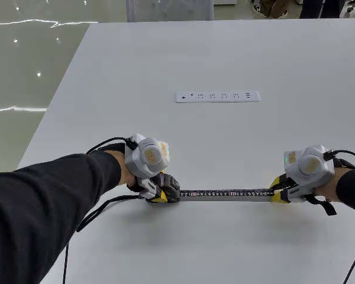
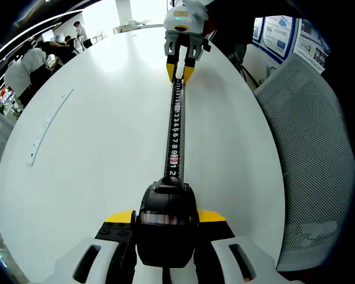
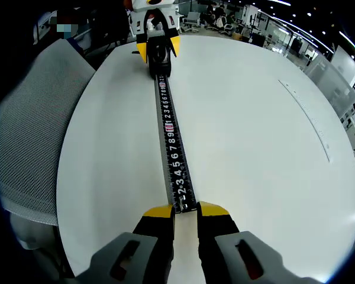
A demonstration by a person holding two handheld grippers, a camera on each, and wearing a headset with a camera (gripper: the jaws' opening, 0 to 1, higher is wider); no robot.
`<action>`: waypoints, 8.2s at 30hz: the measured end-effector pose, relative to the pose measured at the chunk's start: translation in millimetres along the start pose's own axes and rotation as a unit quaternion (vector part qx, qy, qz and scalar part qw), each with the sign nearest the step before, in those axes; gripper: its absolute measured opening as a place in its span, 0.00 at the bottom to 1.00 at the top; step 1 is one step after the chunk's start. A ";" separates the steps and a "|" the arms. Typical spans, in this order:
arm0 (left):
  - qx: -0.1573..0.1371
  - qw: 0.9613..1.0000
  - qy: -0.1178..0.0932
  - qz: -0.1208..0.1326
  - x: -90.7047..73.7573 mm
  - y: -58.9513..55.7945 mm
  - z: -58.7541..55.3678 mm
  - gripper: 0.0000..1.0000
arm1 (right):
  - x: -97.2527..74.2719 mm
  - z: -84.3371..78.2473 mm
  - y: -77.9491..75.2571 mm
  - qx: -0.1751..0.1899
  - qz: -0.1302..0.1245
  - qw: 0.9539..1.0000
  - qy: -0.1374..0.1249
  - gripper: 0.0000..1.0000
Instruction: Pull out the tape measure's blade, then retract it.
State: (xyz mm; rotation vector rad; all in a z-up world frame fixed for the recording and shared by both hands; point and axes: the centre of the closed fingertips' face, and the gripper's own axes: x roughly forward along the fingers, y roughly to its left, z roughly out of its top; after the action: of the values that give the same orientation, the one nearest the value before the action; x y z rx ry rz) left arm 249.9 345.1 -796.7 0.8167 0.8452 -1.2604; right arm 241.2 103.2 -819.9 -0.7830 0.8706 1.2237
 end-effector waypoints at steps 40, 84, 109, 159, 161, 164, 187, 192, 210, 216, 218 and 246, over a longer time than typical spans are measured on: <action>0.022 0.999 -0.025 0.029 -1.0 3.4 2.4 0.36 | 6.3 -4.5 -6.8 -0.001 0.014 0.999 0.034 0.13; -0.348 0.874 -0.251 0.228 -156.8 -75.6 -96.3 1.00 | -148.0 -46.0 96.1 0.263 -0.263 0.913 -0.167 0.88; -0.357 0.864 -0.230 0.269 -171.5 -88.6 -137.5 1.00 | -168.6 -65.1 115.2 0.300 -0.251 0.903 -0.176 1.00; -0.315 0.890 -0.251 0.215 -146.5 -42.2 -0.3 1.00 | -174.5 -26.1 71.3 0.158 -0.229 0.952 -0.125 1.00; -0.329 0.877 -0.253 0.241 -140.0 -28.5 7.6 1.00 | -169.1 -20.3 62.9 0.139 -0.220 0.958 -0.122 1.00; -0.336 0.875 -0.245 0.249 -118.0 -23.5 16.9 1.00 | -159.2 -13.4 53.5 0.123 -0.204 0.964 -0.119 1.00; -0.421 0.784 -0.280 0.360 -58.6 -23.8 -3.5 1.00 | -91.9 15.1 15.5 -0.009 -0.064 0.993 -0.101 0.82; -0.422 0.782 -0.277 0.366 -45.8 -12.0 -9.5 1.00 | -64.5 9.3 12.2 -0.014 -0.014 0.998 -0.066 0.70; -0.444 0.779 -0.270 0.351 -15.7 10.0 -8.4 0.89 | -5.3 2.9 -6.8 -0.032 0.034 0.999 0.028 0.34; -0.447 0.779 -0.267 0.348 -13.4 9.1 -8.9 0.88 | 0.6 -6.5 -1.1 -0.043 0.048 0.997 0.052 0.25; -0.448 0.780 -0.265 0.347 -12.4 8.5 -9.3 0.88 | 2.6 -8.8 -1.2 -0.047 0.049 0.996 0.058 0.22; -0.526 0.742 -0.219 0.354 -6.8 18.1 -15.9 0.70 | 4.4 -8.1 -5.0 -0.037 0.035 0.990 0.132 0.12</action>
State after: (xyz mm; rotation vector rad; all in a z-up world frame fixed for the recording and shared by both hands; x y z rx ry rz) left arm 265.7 364.5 -797.1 -0.1341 0.6072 -0.1304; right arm 245.6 97.2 -827.3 -0.9964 1.0801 1.2367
